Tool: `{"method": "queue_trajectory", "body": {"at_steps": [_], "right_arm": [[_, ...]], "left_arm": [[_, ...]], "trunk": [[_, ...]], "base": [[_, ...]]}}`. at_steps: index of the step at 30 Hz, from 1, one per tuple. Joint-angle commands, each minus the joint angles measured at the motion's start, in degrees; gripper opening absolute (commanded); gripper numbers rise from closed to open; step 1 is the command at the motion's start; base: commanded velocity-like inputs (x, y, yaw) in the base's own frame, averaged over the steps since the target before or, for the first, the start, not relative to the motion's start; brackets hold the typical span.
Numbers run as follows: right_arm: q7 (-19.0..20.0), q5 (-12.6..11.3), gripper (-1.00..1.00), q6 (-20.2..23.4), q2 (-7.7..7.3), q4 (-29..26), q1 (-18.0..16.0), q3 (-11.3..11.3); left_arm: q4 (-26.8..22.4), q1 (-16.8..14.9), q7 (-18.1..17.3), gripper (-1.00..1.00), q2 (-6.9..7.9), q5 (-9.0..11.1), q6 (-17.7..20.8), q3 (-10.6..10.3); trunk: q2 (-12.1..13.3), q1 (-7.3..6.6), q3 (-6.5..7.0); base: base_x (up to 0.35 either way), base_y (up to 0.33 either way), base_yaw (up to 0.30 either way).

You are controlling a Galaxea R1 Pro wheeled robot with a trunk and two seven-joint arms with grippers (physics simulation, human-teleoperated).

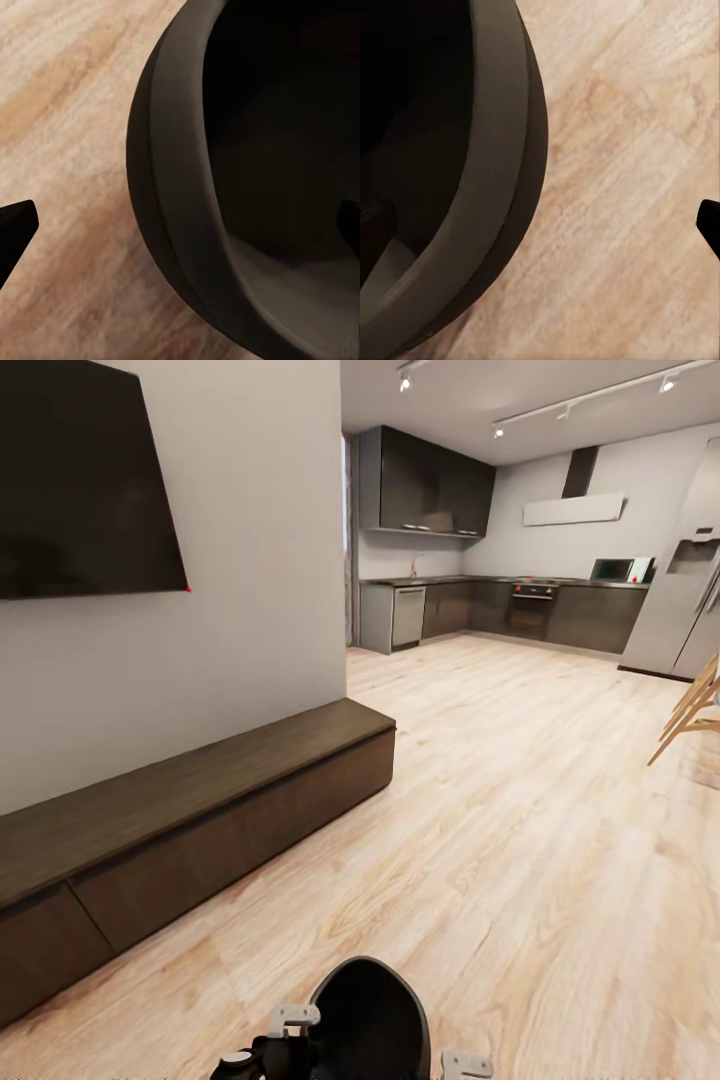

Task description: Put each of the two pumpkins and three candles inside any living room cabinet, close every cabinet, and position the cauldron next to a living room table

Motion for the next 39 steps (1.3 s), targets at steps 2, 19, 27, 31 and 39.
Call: {"method": "queue_trajectory", "body": {"at_steps": [2,19,27,31,39], "right_arm": [[-0.35,-0.6,1.0,-0.18,0.0,0.0,-0.03,0.24],[-0.35,-0.6,1.0,-0.18,0.0,0.0,-0.03,0.24],[-0.35,-0.6,1.0,-0.17,0.0,0.0,-0.03,0.24],[-0.35,-0.58,1.0,-0.18,0.0,0.0,-0.03,0.24],[-0.35,-0.59,1.0,-0.2,0.0,0.0,-0.03,0.24]], "left_arm": [[-0.11,-0.01,-0.01,1.0,0.05,0.39,0.35,-0.17],[-0.11,0.06,-0.01,1.0,0.06,0.38,-0.91,-0.12],[-0.11,0.08,-0.01,1.0,0.06,0.42,-1.94,-0.09],[-0.11,0.08,-0.01,1.0,0.06,0.42,-2.01,-0.09],[-0.11,0.08,-0.01,1.0,0.06,0.41,-2.03,-0.13]], "trunk": [[-0.84,0.43,-0.42],[-5.65,3.07,-2.57],[-5.65,3.07,-2.57],[-5.65,3.07,-2.57],[-6.47,3.53,-3.15]], "base": [[0.0,0.0,0.0],[0.0,0.0,0.0],[0.0,0.0,0.0],[0.0,0.0,0.0],[0.0,0.0,0.0]]}}
